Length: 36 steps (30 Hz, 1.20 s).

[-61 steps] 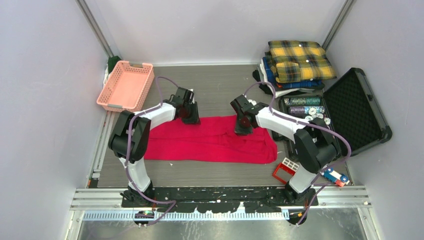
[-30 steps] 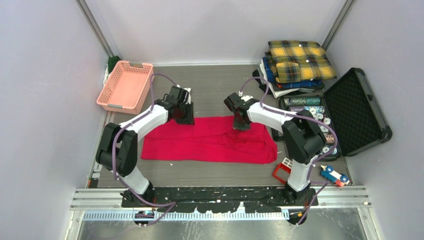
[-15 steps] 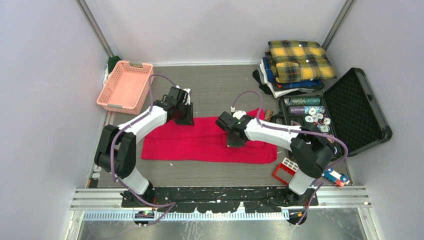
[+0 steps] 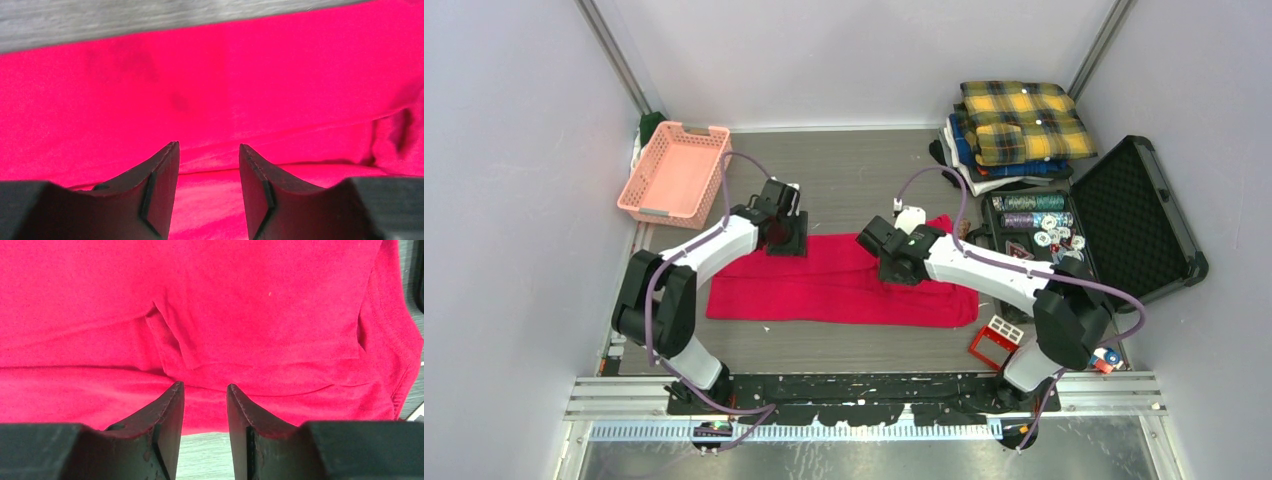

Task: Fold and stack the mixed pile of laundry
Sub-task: Fold the T-shirt at the center of the board.

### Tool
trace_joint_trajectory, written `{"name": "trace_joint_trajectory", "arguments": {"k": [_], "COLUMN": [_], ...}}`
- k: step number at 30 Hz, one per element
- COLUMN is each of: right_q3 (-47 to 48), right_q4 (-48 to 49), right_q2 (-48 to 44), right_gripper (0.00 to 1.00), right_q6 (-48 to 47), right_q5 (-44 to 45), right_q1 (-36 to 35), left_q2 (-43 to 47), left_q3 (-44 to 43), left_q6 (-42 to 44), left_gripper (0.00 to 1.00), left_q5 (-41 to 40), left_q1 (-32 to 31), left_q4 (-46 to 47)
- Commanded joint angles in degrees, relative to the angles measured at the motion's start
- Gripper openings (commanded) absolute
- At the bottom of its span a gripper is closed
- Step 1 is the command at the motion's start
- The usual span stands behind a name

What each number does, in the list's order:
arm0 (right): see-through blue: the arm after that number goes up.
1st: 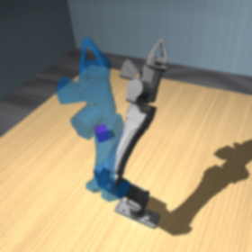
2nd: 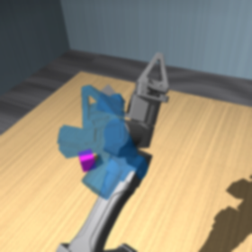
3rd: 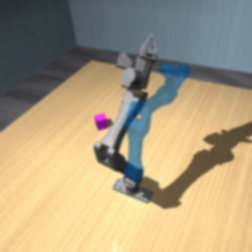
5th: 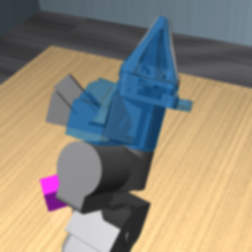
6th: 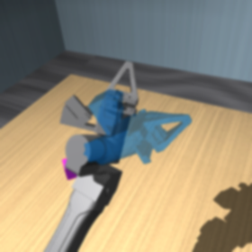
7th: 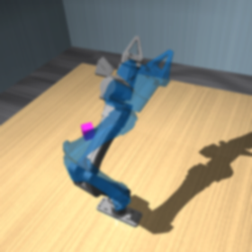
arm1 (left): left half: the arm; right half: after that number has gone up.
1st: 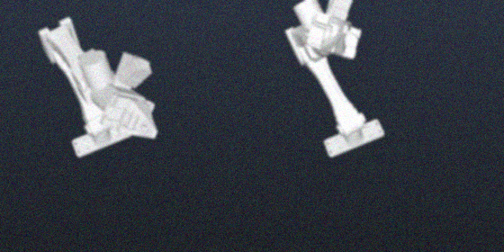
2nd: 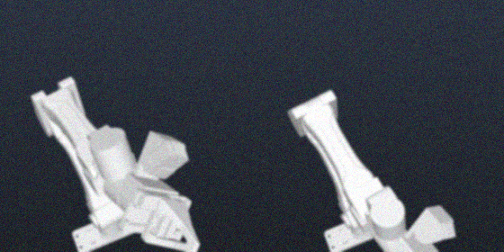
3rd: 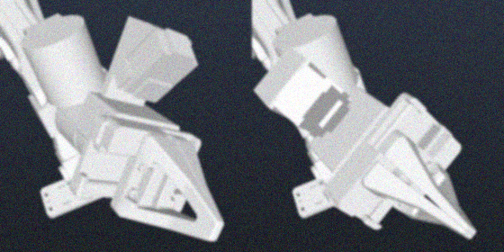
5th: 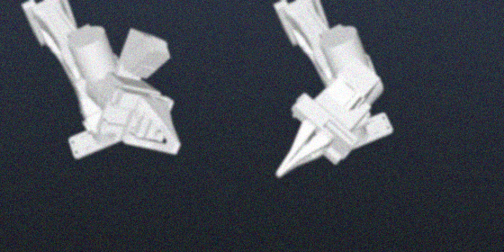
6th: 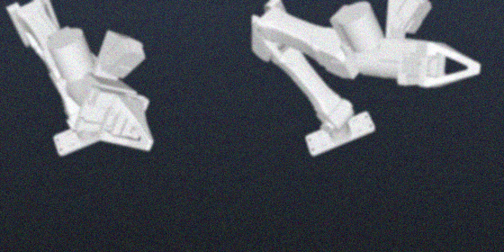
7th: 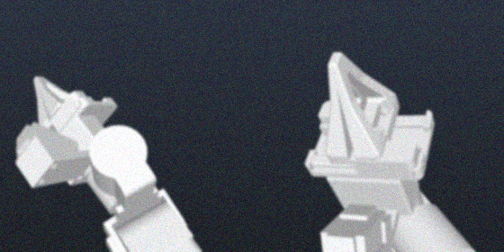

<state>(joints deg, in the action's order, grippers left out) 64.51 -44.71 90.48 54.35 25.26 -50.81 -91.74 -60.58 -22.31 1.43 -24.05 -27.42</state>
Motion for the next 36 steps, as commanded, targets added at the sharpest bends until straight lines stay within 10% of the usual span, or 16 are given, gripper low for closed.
{"name": "trace_joint_trajectory", "arguments": {"k": [1, 19, 36], "right_q3": [2.9, 9.9, 48.9], "right_q4": [-0.8, 10.8, 2.6], "right_q2": [-0.3, 23.5, 48.5], "right_gripper": [0.43, 0.43, 0.39], "right_q6": [2.4, 1.5, -9.2], "right_q5": [6.2, -1.8, -12.4], "right_q1": [1.4, 6.5, 11.6], "left_q2": [1.0, 0.3, 10.7], "left_q3": [2.0, 9.6, 24.5], "left_q6": [-1.2, -7.3, -18.4], "left_gripper": [0.51, 0.55, 0.55], "left_q5": [-5.2, -7.9, 8.0], "left_q1": [-0.4, -0.5, -0.6], "left_q4": [-1.4, -4.3, -0.8]}}
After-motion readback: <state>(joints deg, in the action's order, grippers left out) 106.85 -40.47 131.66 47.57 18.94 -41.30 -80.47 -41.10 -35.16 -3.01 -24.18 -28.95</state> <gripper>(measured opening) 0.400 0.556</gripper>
